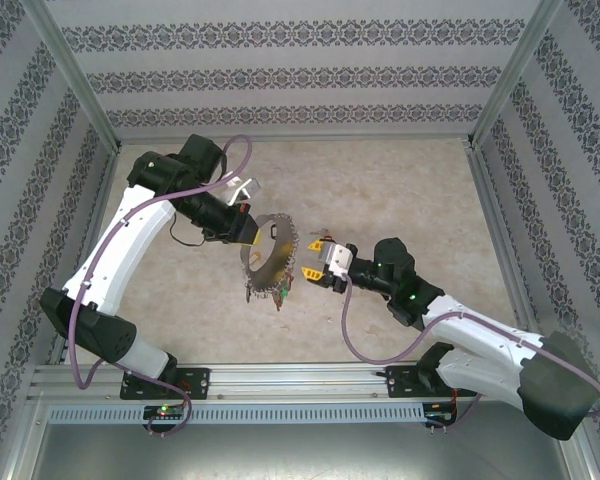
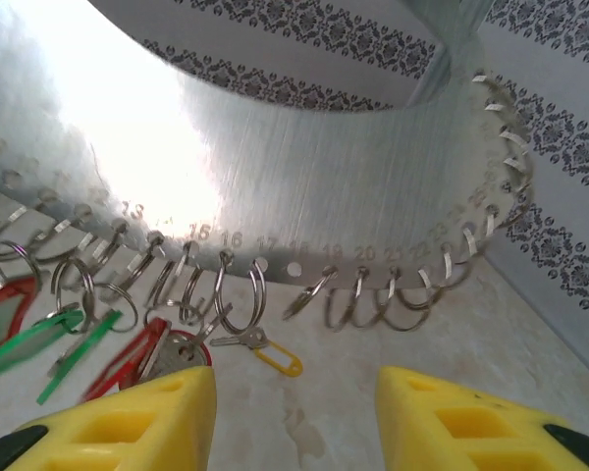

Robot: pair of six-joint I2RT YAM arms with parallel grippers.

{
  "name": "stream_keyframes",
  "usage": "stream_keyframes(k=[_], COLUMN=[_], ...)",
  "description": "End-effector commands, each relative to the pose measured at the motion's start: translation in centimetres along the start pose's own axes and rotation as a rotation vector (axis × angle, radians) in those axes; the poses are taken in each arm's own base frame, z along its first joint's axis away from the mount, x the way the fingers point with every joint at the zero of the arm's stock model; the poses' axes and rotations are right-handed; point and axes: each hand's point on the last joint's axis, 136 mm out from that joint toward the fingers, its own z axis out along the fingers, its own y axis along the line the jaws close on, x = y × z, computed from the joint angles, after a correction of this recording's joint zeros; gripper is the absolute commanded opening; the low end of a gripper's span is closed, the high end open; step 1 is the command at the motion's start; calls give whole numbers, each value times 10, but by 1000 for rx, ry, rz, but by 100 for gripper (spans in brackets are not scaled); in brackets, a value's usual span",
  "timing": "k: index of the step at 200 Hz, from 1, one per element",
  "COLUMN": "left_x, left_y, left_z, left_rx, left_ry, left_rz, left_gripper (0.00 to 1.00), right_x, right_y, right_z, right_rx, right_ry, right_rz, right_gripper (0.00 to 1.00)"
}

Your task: Put the keys on the keyring

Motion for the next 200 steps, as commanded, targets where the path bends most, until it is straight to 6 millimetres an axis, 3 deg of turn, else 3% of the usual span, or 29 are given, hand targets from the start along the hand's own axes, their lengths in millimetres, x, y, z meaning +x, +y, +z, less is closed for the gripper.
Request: stream_keyframes(k=[1, 20, 58, 99, 181, 186, 200], left_x=[5, 4, 10, 15, 18, 19, 18], left_y=[-29, -37, -46, -51, -57, -59, -61], left_z=[-12, -12, -13, -10, -12, -13, -16], left_rx=[144, 197, 268, 329, 379, 384, 384], left_ry=[-9, -13, -6, 9, 10, 7, -6], left_rz=[-15, -3, 9, 9, 12, 20, 43], left_gripper=[0, 0, 0, 0, 0, 0, 0], right_x=[-8, -10, -13, -10, -4, 5, -1], right_y=[17, 29, 23, 6, -4, 2, 7], right_z=[1, -1, -14, -22, -24, -25, -28], right_rx=[-70, -129, -62, 56, 107, 95, 59], right_ry=[-59, -75, -89, -65, -50, -41, -81], right_rz=[-9, 17, 10, 4, 27, 45, 67], right_gripper=[47, 50, 56, 51, 49, 50, 51])
